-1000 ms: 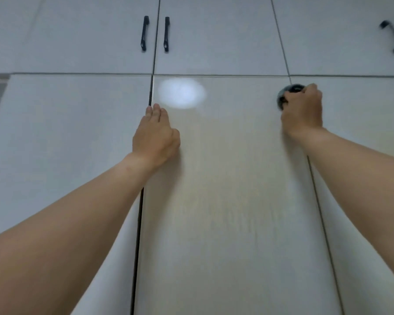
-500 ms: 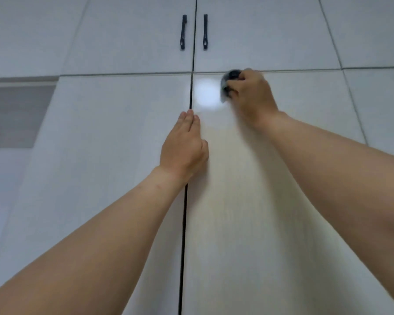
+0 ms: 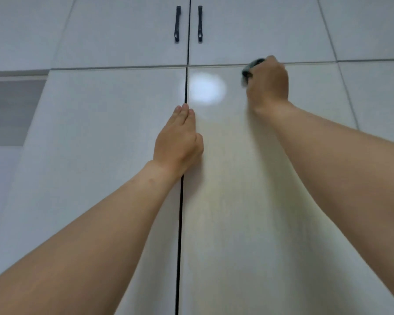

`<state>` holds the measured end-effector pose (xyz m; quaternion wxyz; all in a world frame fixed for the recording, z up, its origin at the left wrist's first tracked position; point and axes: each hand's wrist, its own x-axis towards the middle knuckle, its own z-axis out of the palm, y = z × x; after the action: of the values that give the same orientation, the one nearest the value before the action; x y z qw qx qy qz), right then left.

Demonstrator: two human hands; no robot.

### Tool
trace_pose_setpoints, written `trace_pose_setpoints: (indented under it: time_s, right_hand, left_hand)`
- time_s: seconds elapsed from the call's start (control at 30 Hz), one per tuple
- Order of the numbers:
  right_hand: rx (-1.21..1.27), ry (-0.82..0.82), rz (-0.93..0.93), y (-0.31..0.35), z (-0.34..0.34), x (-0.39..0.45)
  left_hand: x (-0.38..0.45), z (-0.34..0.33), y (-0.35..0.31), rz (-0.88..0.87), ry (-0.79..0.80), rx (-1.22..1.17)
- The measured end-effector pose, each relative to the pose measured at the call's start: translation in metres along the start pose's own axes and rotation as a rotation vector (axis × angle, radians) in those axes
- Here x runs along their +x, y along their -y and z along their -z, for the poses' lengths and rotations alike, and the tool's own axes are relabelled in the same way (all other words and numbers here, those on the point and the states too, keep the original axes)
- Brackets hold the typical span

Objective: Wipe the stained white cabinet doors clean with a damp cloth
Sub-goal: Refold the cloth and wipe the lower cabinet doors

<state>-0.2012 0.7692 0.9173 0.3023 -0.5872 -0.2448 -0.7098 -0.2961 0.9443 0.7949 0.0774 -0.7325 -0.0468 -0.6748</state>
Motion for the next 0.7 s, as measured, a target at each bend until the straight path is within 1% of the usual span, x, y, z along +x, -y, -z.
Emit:
trace_pose_setpoints:
  time_s: [0.03, 0.07, 0.17, 0.2, 0.23, 0.27, 0.3, 0.37, 0.4, 0.43, 0.47, 0.5, 0.57, 0.6, 0.63, 0.67, 0.7]
  right_hand:
    - [-0.007, 0.001, -0.021, 0.006, 0.001, -0.005]
    - [0.007, 0.034, 0.05, 0.018, 0.002, -0.015]
    - [0.071, 0.179, 0.475, 0.037, -0.001, -0.048]
    - [0.059, 0.218, 0.534, 0.027, -0.001, -0.049]
    - [0.061, 0.219, 0.512, 0.01, 0.004, -0.045]
    - [0.054, 0.169, 0.426, -0.013, 0.006, -0.038]
    - [0.026, 0.108, 0.284, -0.037, 0.011, -0.03]
    - [0.004, -0.043, -0.152, -0.085, 0.023, -0.021]
    - [0.091, -0.062, -0.355, -0.099, 0.026, -0.021]
    - [0.156, -0.081, -0.421, -0.1, 0.024, -0.023]
    - [0.21, -0.096, -0.392, -0.093, 0.018, -0.027]
    - [0.231, -0.073, -0.275, -0.08, 0.011, -0.034]
    - [0.212, 0.162, 0.167, -0.059, 0.017, -0.058]
    - [0.189, 0.223, 0.328, -0.064, 0.024, -0.063]
    - [0.17, 0.226, 0.377, -0.08, 0.032, -0.062]
    - [0.127, 0.196, 0.299, -0.104, 0.04, -0.06]
    - [0.059, 0.156, 0.164, -0.131, 0.049, -0.057]
  left_hand:
    - [0.0, 0.0, -0.001, 0.005, 0.002, -0.003]
    - [0.001, 0.001, -0.003, 0.011, 0.008, -0.007]
    - [-0.001, 0.003, -0.008, 0.036, 0.036, -0.018]
    - [0.0, 0.004, -0.008, 0.042, 0.041, -0.015]
    - [0.0, 0.005, -0.009, 0.04, 0.051, -0.008]
    - [0.0, 0.006, -0.009, 0.042, 0.062, -0.002]
    - [0.001, 0.006, -0.01, 0.051, 0.076, -0.002]
    - [0.0, 0.006, -0.015, 0.076, 0.102, -0.009]
    - [0.0, 0.005, -0.019, 0.091, 0.106, -0.015]
    - [0.001, 0.004, -0.022, 0.105, 0.105, -0.023]
    - [0.001, 0.002, -0.025, 0.116, 0.103, -0.031]
    - [0.001, 0.001, -0.026, 0.128, 0.1, -0.04]
    - [0.001, -0.001, -0.028, 0.148, 0.089, -0.046]
    - [0.0, -0.002, -0.028, 0.149, 0.084, -0.046]
    - [0.001, -0.002, -0.028, 0.145, 0.085, -0.042]
    - [0.001, -0.001, -0.027, 0.139, 0.093, -0.037]
    - [0.001, 0.0, -0.027, 0.134, 0.103, -0.033]
